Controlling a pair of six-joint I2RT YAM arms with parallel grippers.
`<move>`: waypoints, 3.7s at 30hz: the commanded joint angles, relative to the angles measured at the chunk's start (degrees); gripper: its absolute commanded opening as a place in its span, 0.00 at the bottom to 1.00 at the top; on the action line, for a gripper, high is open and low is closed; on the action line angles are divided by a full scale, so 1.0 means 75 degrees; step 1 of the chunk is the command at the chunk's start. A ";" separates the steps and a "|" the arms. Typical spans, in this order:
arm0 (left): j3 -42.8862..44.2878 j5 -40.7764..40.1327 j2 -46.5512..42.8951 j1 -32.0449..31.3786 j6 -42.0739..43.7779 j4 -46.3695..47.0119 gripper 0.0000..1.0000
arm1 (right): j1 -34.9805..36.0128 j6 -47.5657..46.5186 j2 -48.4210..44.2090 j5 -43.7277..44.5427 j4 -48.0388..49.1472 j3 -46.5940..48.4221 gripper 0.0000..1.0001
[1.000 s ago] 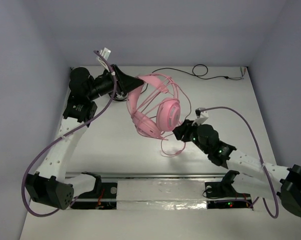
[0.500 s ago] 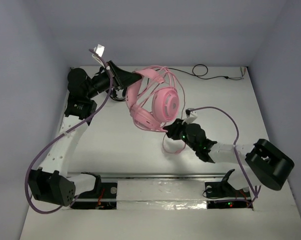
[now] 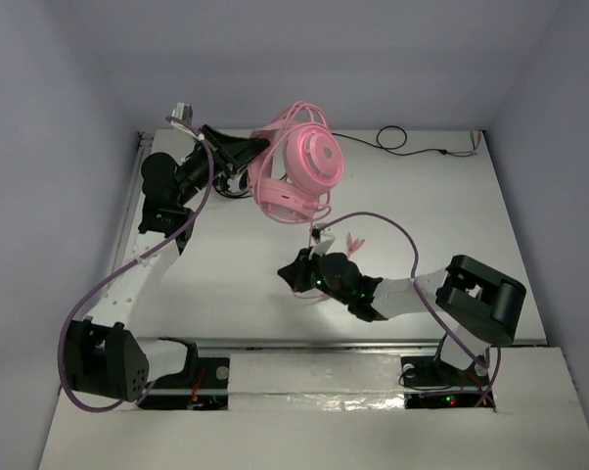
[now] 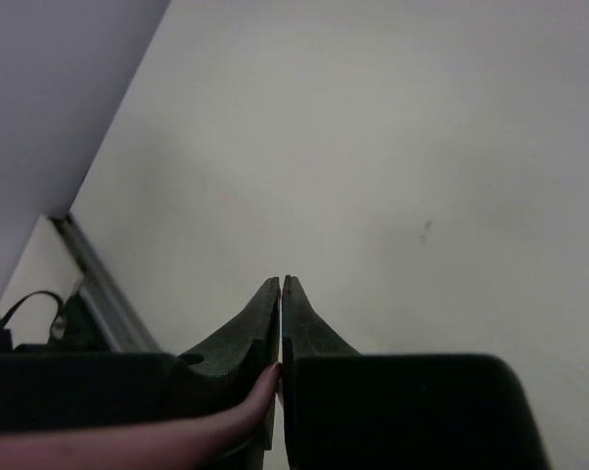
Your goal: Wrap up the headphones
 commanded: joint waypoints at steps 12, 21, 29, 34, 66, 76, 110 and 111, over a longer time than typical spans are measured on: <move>-0.0622 -0.5039 -0.0907 0.0104 0.1536 -0.1027 0.00 | 0.1770 -0.0433 -0.0506 -0.0164 -0.1631 0.0976 0.01; -0.0998 -0.7477 -0.1084 -0.0584 0.3117 -0.1732 0.00 | 0.3082 -0.0163 -0.1233 0.0410 -0.3339 0.1243 0.01; -0.1477 -0.9891 -0.1037 -0.2342 0.4830 -0.2260 0.00 | 0.3377 -0.0691 -0.1935 0.0504 -0.6213 0.2754 0.00; -0.2005 -1.0175 -0.1118 -0.2977 0.5112 -0.2834 0.00 | 0.3377 -0.1077 -0.3070 0.0972 -0.8017 0.3412 0.00; 0.0537 -0.2688 -0.1200 -0.3225 0.9098 -0.7219 0.00 | 0.0670 -0.2895 -0.3799 0.5604 -0.9277 0.3812 0.12; 0.0818 -0.0415 -0.1927 -0.1946 0.8148 -0.5766 0.00 | -0.0770 -0.2496 -0.5533 0.2629 -0.5937 0.1481 0.21; 0.1498 -0.0026 -0.1306 -0.1196 0.3542 -0.1897 0.00 | -0.1568 -0.0316 -0.3753 -0.0058 0.0406 -0.2142 0.46; 0.1498 -0.0038 -0.1306 -0.1196 0.3530 -0.1897 0.00 | -0.1568 -0.0270 -0.3741 -0.0105 0.0406 -0.2142 0.46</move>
